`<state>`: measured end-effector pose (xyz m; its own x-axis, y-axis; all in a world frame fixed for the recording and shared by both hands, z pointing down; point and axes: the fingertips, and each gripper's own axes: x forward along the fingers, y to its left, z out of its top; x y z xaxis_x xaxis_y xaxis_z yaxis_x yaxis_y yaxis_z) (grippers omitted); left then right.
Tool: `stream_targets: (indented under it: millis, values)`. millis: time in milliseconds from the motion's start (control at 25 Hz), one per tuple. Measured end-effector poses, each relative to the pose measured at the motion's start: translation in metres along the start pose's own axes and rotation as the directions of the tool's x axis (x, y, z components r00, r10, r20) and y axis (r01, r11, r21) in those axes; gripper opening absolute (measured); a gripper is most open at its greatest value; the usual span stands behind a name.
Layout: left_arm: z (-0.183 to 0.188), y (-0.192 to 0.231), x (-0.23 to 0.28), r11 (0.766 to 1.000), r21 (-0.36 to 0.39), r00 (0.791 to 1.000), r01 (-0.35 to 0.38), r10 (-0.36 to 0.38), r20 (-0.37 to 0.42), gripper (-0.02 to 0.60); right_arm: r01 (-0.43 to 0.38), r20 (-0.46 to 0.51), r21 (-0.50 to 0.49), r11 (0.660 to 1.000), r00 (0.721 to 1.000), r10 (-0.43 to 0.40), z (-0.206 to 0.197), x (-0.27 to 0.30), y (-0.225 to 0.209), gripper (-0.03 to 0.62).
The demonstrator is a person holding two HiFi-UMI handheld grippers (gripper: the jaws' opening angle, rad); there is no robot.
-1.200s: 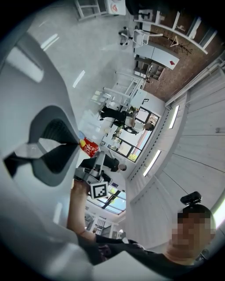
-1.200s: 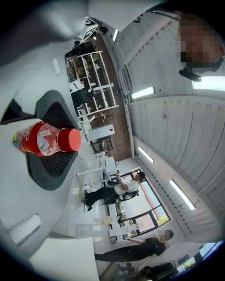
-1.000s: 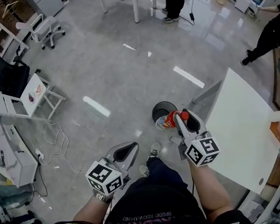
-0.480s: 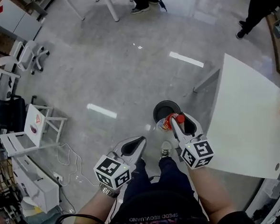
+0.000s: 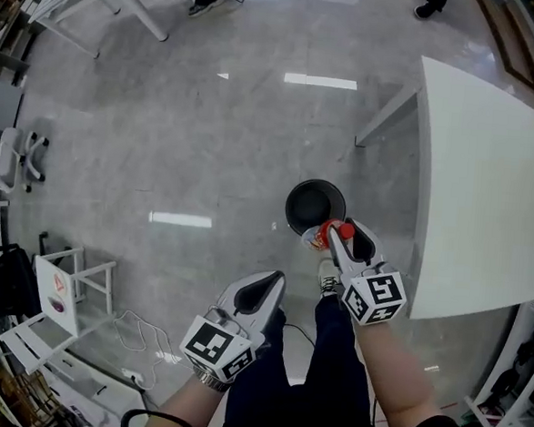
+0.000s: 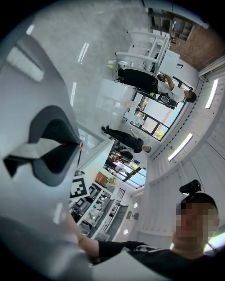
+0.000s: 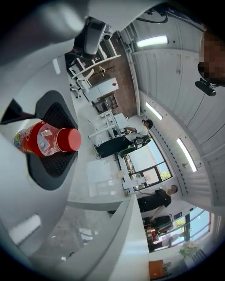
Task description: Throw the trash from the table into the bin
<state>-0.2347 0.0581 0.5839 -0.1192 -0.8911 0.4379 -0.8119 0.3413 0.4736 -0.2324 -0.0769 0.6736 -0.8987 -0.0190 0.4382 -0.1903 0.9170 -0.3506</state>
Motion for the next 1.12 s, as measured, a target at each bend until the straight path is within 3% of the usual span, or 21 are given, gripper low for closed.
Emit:
stream_targets:
  millis: [240,560,920,1120]
  values:
    - [-0.084,0.064,0.030,0.999,-0.031,0.999,-0.009,0.007,-0.042,0.008,0.085,-0.017,0.010,0.996,0.996,-0.085,-0.082,0.060,-0.042,0.152]
    - [-0.175,0.124,0.068,0.997,-0.071,0.998,-0.024,0.020,-0.059,0.008,0.119,-0.073,-0.018,0.993,0.990,-0.120,-0.191,0.142,-0.095,0.152]
    - [-0.264,0.171,0.097,0.988,-0.143,0.994,-0.054,0.039,-0.104,0.008,0.076,-0.225,-0.083,0.994,0.970,-0.093,-0.322,0.213,-0.133,0.153]
    - [-0.281,0.183,0.099,0.982,-0.169,0.991,-0.082,0.062,-0.120,0.008,0.032,-0.316,-0.098,0.995,0.947,-0.062,-0.360,0.224,-0.135,0.155]
